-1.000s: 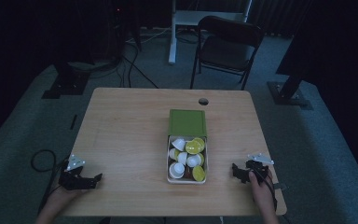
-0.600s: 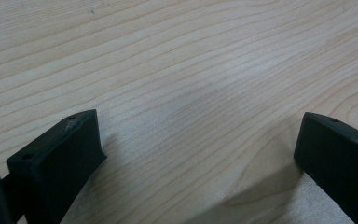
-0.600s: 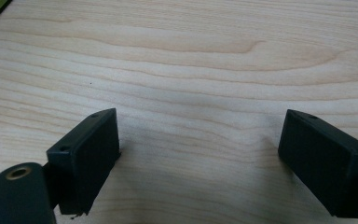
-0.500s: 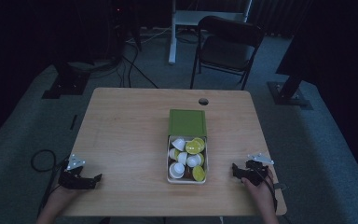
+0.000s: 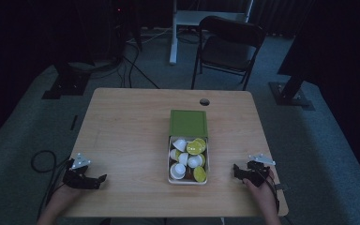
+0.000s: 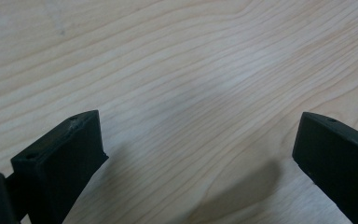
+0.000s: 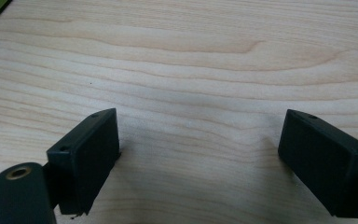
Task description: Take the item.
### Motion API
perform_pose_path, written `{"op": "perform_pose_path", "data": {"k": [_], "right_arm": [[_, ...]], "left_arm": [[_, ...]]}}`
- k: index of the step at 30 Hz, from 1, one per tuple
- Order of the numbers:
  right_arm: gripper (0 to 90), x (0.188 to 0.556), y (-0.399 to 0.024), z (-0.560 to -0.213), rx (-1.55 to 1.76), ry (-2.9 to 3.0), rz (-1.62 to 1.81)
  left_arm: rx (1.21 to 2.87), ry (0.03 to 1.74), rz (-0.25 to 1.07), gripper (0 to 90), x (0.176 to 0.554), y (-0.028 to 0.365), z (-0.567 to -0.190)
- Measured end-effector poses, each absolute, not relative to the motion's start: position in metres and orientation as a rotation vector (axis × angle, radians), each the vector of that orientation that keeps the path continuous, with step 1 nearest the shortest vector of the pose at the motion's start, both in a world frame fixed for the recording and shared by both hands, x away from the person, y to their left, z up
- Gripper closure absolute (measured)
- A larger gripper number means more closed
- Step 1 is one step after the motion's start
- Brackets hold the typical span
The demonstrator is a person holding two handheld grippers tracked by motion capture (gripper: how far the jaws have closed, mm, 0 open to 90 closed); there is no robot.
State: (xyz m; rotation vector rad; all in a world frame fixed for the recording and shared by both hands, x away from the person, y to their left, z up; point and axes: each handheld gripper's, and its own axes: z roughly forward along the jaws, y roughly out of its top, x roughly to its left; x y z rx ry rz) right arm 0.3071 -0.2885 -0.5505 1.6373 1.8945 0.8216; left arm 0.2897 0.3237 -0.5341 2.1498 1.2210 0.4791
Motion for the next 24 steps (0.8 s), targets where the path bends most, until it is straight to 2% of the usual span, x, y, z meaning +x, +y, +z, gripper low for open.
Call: {"op": "perform_pose_path", "data": {"k": [24], "right_arm": [[11.9, 0.307, -0.289, -0.551, 1.636, 1.895, 0.821]], "left_arm": [[2.184, 1.046, 0.415, 2.0, 0.304, 0.271, -0.510]]}}
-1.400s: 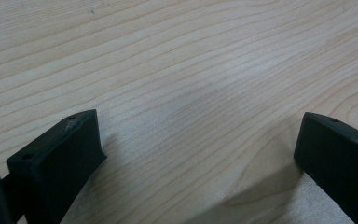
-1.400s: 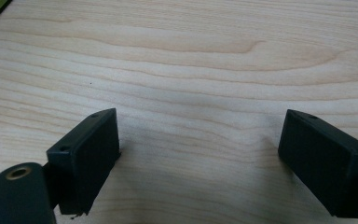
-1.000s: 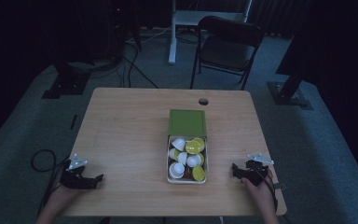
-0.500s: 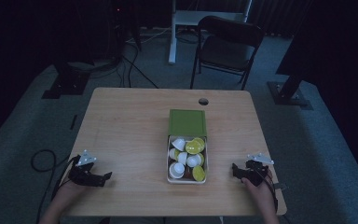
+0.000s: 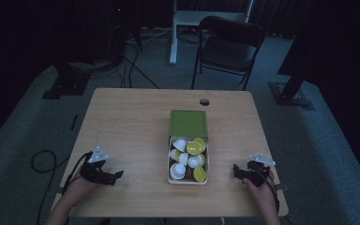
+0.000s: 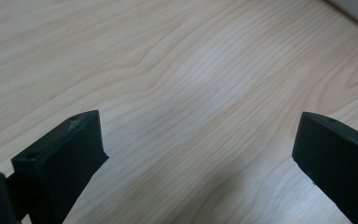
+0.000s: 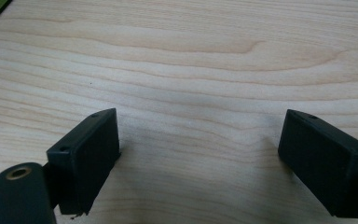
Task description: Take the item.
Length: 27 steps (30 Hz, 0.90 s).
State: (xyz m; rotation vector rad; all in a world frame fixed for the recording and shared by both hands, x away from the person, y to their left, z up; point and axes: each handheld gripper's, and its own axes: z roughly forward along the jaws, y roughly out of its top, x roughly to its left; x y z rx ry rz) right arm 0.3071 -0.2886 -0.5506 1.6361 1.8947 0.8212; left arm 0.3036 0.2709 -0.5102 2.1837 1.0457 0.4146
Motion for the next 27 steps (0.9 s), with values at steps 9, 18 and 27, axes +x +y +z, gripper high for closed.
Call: {"op": "perform_pose_path", "data": {"k": [9, 18, 27], "right_arm": [[11.9, 0.307, -0.289, -0.551, 1.636, 1.895, 0.821], [11.8, 0.307, -0.289, -0.551, 1.636, 1.895, 0.821], [11.8, 0.307, -0.289, -0.551, 1.636, 1.895, 0.821]], "left_arm": [[2.177, 0.939, 0.389, 2.1, 0.304, 0.247, -0.490], [2.166, 0.876, 0.371, 2.1, 0.307, 0.232, -0.479], [2.157, 0.816, 0.348, 2.1, 0.308, 0.217, -0.469]]}}
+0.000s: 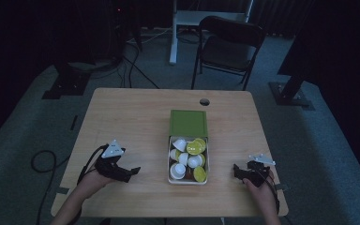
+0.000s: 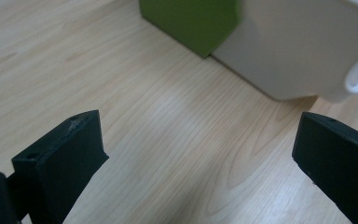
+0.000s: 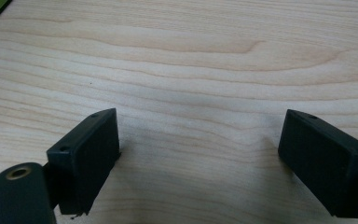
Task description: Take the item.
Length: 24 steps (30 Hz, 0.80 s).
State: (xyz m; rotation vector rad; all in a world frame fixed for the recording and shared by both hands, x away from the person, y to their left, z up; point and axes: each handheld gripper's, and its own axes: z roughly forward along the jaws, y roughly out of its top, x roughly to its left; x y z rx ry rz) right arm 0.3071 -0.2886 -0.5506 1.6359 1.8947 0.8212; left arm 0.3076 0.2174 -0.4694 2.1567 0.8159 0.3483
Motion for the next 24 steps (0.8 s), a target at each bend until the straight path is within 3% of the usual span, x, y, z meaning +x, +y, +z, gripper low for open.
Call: {"op": "perform_pose_path", "data": {"k": [24], "right_arm": [[11.8, 0.307, -0.289, -0.551, 1.636, 1.895, 0.821]], "left_arm": [[2.133, 0.631, 0.310, 2.1, 0.304, 0.171, -0.432]]}}
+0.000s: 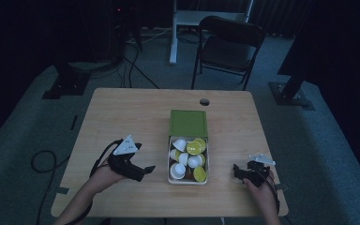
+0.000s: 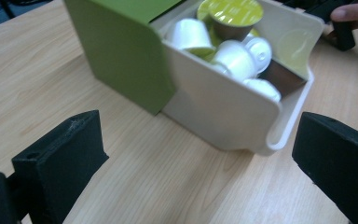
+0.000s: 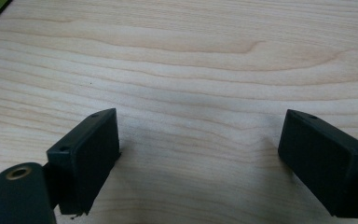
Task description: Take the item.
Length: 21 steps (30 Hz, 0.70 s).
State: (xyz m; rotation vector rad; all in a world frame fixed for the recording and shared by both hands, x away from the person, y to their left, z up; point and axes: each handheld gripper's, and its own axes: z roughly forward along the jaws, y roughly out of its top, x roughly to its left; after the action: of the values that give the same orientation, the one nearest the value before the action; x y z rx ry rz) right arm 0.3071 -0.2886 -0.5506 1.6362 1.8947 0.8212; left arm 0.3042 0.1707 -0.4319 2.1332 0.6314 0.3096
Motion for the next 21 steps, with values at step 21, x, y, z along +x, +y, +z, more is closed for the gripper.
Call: {"op": "perform_pose_path", "data": {"k": [21], "right_arm": [[11.8, 0.307, -0.289, -0.551, 1.636, 1.895, 0.821]], "left_arm": [[2.149, 0.493, 0.259, 2.1, 0.309, 0.116, -0.418]]}}
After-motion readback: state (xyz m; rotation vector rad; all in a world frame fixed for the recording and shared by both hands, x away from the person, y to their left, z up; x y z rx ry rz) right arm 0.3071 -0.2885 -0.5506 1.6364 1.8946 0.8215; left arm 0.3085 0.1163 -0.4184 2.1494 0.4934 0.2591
